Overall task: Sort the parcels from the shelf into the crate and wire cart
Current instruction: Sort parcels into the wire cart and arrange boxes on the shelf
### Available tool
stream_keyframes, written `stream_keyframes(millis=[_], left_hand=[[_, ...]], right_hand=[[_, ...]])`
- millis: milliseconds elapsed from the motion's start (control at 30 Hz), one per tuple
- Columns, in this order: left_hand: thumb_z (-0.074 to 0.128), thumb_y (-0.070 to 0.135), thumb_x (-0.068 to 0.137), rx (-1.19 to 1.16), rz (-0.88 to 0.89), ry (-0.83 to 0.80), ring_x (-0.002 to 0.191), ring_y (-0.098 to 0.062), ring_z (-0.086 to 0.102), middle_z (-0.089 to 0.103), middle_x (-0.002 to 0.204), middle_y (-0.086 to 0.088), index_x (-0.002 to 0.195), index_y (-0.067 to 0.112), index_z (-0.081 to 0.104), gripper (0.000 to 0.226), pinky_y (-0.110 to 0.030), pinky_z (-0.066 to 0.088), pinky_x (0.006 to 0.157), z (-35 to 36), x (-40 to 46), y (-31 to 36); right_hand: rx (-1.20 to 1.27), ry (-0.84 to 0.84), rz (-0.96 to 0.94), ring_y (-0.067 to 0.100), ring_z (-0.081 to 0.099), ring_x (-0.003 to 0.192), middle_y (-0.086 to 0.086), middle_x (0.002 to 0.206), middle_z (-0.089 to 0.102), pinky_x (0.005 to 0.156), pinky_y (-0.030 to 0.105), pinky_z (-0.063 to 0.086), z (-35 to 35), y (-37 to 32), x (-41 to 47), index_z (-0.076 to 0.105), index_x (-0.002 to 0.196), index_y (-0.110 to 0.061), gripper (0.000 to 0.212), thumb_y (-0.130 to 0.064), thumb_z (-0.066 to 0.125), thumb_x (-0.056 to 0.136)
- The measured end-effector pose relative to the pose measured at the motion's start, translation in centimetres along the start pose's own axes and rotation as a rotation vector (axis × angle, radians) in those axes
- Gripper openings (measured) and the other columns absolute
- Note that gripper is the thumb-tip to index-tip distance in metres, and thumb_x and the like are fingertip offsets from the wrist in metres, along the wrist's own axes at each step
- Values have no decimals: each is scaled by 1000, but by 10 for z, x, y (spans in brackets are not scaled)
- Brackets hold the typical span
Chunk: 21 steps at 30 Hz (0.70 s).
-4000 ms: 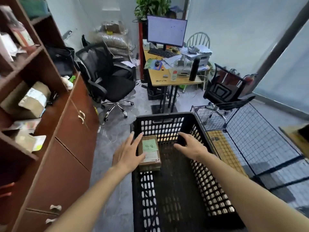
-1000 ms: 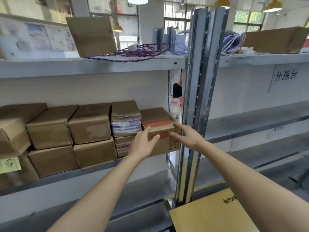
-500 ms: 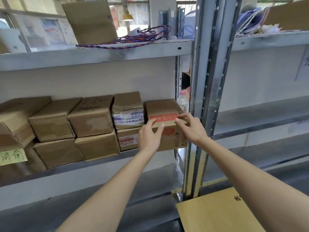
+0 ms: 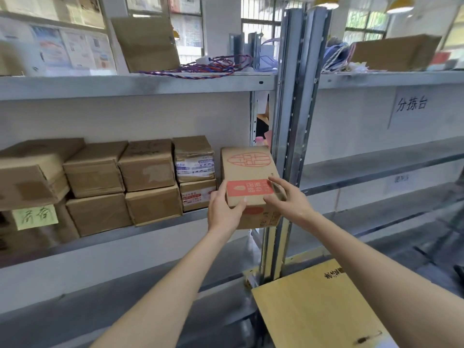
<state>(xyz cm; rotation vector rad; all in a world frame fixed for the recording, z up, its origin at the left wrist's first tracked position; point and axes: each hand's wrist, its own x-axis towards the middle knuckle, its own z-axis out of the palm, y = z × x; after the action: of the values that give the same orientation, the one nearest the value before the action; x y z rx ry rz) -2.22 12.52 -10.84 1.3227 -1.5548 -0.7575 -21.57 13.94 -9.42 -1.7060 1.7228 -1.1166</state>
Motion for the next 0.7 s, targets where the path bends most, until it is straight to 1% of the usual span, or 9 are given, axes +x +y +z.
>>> stream_keyframes(millis=[67,133,233,300,367,433,533,600,700], left_hand=[[76,24,91,-65,-26,-40,132,-14,41,39,146,2,160,31,21,89,-40,41,110,-12,-16,6],[80,22,87,-129,-49,-87,134,-14,40,37,146,1,161,25,20,95,-42,42,112,-26,-32,10],[83,17,84,-199,-3,-123,130,-16,45,38,135,1,148,22,42,76,-34,44,108,-47,-57,18],[83,21,84,-263,4,-121,126,-12,43,38,136,1,151,26,41,79,-32,42,105,-60,-71,21],[82,37,83,-351,2,-100,129,-12,42,39,143,1,151,37,41,79,-39,41,111,-71,-83,22],[73,54,82,-457,-4,-110,133,-16,46,43,148,2,140,52,44,65,-47,45,111,-81,-96,25],[52,58,99,-584,-12,-158,126,-16,57,57,137,6,127,59,47,29,-45,49,106,-98,-113,35],[36,54,106,-604,-2,-153,122,-12,60,63,129,10,125,58,49,24,-43,50,104,-109,-119,41],[36,47,108,-581,28,-141,119,-9,61,64,127,13,127,58,48,25,-40,51,103,-128,-127,46]], right_hand=[[-3,25,-17,20,49,133,-4,147,48,106,50,50,-6,-14,-24,41,151,-37,71,-38,74,89],[-8,48,-22,20,47,132,-1,143,46,108,48,49,-12,-28,-45,40,151,-38,76,-34,77,85],[-35,82,-52,19,45,127,0,136,41,107,45,48,-18,-52,-77,40,151,-37,80,-26,81,84],[-38,99,-55,20,44,126,-2,133,38,108,47,48,-21,-65,-97,41,148,-39,79,-24,83,83],[-21,106,-70,21,44,127,-3,132,35,108,48,47,-22,-77,-116,41,146,-41,78,-25,84,83],[7,118,-93,19,42,127,-5,134,35,109,45,44,-23,-88,-133,40,147,-42,80,-27,84,82],[33,122,-133,14,38,126,-6,137,35,104,37,38,-23,-104,-155,38,149,-42,80,-27,83,84],[39,123,-147,14,38,126,-4,140,35,102,34,38,-22,-113,-166,38,149,-42,80,-28,83,84],[58,110,-186,13,40,127,-3,145,37,105,35,40,-22,-127,-176,39,149,-43,80,-30,83,83]])
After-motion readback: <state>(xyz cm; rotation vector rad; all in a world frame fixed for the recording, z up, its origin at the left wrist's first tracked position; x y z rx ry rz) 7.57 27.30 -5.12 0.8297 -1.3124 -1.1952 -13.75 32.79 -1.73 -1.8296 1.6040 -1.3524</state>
